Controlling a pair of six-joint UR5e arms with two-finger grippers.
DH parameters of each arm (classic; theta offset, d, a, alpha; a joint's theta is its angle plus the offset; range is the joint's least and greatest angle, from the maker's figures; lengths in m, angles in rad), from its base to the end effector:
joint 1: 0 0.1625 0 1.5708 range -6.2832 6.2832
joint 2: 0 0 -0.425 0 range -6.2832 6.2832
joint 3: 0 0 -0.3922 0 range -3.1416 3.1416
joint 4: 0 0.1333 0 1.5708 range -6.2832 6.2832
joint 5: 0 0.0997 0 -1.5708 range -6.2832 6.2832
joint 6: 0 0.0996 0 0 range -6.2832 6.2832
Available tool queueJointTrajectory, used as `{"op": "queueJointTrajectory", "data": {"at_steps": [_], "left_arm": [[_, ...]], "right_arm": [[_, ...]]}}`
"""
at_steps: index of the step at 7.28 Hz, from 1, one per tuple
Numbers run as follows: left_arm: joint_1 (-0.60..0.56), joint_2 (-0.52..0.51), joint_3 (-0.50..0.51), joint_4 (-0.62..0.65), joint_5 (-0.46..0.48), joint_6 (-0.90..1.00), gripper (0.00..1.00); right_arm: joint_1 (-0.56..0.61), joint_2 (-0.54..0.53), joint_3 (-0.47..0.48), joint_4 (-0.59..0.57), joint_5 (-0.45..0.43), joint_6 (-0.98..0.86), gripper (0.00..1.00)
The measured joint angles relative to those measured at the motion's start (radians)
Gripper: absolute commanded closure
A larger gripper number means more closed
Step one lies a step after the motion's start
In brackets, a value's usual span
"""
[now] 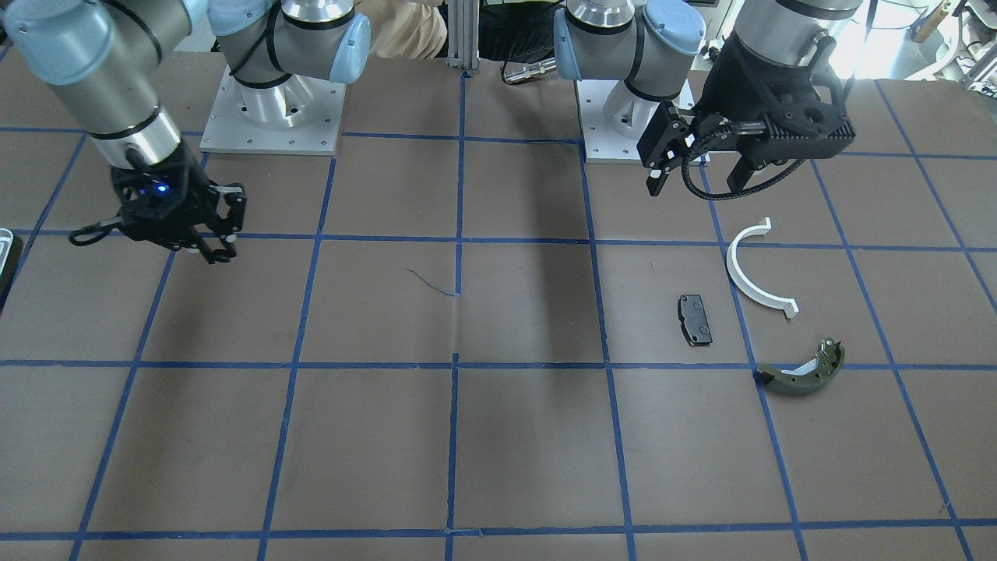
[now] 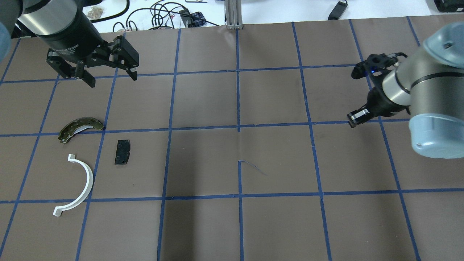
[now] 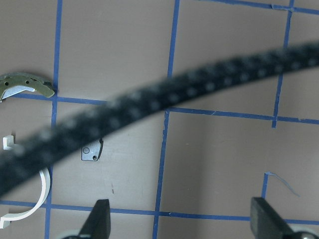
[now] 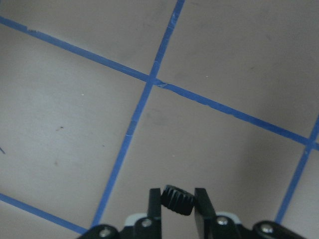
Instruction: Place bearing gear from tray to pile
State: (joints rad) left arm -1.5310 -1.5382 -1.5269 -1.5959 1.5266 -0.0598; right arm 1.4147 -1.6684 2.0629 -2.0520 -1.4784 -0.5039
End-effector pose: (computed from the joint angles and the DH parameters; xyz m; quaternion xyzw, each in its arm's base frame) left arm -0.1184 -0.4870 0.5230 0.0492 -0.9982 0.0255 0.0223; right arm 0.0741 -0.4455 0.3446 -0.1746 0.9826 -0.0559 0.0296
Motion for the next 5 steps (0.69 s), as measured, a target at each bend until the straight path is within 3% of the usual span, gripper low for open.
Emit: {"op": "queueJointTrajectory", "data": {"at_steps": [2, 5], "left_arm": [[0.0, -0.003, -0.002, -0.001, 0.002, 0.005, 0.0], [0.0, 0.005, -0.03, 0.012, 0.009, 0.011, 0.0]], "right_arm": [[0.224, 0.05, -0.007, -0.027, -0.003, 0.28, 0.82], [0.44, 0.205, -0.03, -0.175, 0.021, 0.604, 0.79]]}}
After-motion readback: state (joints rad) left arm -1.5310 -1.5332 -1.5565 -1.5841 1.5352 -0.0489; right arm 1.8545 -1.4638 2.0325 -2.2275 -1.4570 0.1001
